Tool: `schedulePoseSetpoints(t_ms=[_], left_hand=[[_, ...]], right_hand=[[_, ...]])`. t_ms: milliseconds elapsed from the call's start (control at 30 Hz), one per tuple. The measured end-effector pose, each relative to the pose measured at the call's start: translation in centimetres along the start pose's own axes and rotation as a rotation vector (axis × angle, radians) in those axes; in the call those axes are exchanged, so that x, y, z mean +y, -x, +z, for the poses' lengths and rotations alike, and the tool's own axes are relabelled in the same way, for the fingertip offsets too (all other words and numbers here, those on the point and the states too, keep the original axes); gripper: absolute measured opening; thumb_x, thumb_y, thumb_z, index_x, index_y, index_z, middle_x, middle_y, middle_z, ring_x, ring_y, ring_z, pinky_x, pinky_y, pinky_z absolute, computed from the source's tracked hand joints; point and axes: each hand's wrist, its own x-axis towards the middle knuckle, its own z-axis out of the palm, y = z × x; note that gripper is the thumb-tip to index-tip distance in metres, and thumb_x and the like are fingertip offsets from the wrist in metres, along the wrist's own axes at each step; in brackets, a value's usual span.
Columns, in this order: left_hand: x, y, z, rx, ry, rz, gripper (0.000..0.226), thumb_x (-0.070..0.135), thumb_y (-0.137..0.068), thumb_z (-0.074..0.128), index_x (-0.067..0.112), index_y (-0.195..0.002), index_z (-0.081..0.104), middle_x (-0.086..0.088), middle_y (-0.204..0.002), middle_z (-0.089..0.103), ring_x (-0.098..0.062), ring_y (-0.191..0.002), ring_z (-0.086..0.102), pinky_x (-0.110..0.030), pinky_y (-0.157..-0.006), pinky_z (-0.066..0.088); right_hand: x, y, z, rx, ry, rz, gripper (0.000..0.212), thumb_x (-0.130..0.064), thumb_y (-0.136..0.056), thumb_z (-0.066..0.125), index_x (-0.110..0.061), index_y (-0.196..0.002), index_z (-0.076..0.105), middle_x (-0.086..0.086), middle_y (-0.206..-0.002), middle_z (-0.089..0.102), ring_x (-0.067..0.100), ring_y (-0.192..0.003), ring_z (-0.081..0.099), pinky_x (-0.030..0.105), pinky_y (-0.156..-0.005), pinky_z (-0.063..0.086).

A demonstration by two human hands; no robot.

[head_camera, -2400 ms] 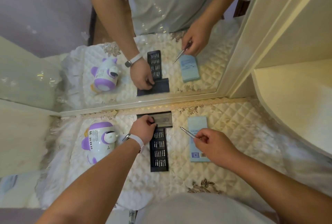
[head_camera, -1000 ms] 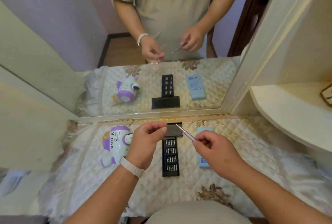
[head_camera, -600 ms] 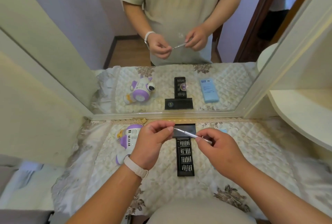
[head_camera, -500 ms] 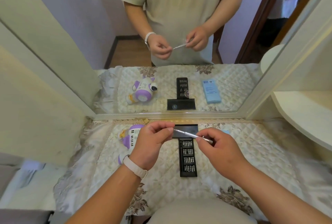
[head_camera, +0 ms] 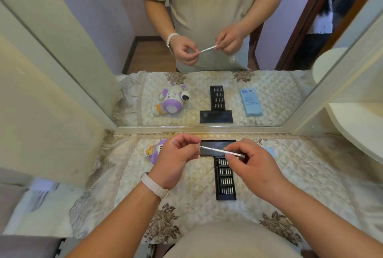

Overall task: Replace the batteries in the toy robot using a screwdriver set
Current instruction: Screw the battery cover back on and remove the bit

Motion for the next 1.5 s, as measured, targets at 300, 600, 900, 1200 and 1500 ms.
schedulePoseSetpoints(t_ms=[300, 600, 900, 1200, 1500], left_hand=[[0.2, 0.1, 0.5, -0.073, -0.036, -0.041, 0.021, -0.015, -0.088, 0.057, 0.004, -0.087, 0.067, 0.0, -0.062, 0.065, -0.011, -0.058, 0.063, -0.021, -0.059, 0.054], [0.5, 0.4, 1.6, -0.023, 0.153, -0.011, 0.022, -0.017, -0.089, 0.053, 0.002, -0.088, 0.064, -0.004, -0.066, 0.064, -0.013, -0.059, 0.062, -0.021, -0.059, 0.055], [0.5, 0.7, 2.0, -0.011, 0.207, 0.012, 0.025, -0.019, -0.089, 0.051, 0.002, -0.091, 0.064, -0.005, -0.069, 0.062, -0.013, -0.06, 0.063, -0.021, -0.06, 0.055], [0.3, 0.5, 2.0, 0.018, 0.219, -0.001, 0.024, -0.018, -0.089, 0.052, 0.003, -0.092, 0.065, -0.004, -0.071, 0.061, -0.013, -0.061, 0.062, -0.02, -0.06, 0.056], [-0.5, 0.4, 1.5, -0.024, 0.098, 0.124, 0.025, -0.003, -0.078, 0.064, 0.007, -0.1, 0.064, 0.0, -0.073, 0.065, -0.013, -0.068, 0.062, -0.023, -0.068, 0.055]], right_hand=[[0.3, 0.0, -1.3, -0.024, 0.096, -0.067, 0.018, -0.013, -0.088, 0.067, -0.03, -0.091, 0.07, -0.009, -0.078, 0.053, 0.001, -0.073, 0.052, 0.007, -0.067, 0.038], [0.5, 0.3, -1.5, 0.047, 0.003, -0.059, 0.018, -0.017, -0.09, 0.062, -0.034, -0.088, 0.068, -0.007, -0.082, 0.065, 0.007, -0.075, 0.057, 0.019, -0.067, 0.046], [0.2, 0.0, -1.9, 0.044, -0.052, -0.066, 0.021, -0.014, -0.09, 0.063, -0.035, -0.089, 0.068, -0.005, -0.086, 0.067, 0.006, -0.076, 0.058, 0.015, -0.065, 0.046], [0.8, -0.8, -1.8, 0.033, 0.083, -0.172, 0.02, -0.012, -0.088, 0.066, -0.031, -0.094, 0.071, -0.008, -0.078, 0.063, 0.008, -0.076, 0.056, 0.012, -0.065, 0.042], [1.1, -0.9, -2.0, -0.125, -0.026, 0.047, 0.02, -0.025, -0.095, 0.056, -0.03, -0.08, 0.068, -0.012, -0.057, 0.055, 0.005, -0.051, 0.044, 0.018, -0.05, 0.039]])
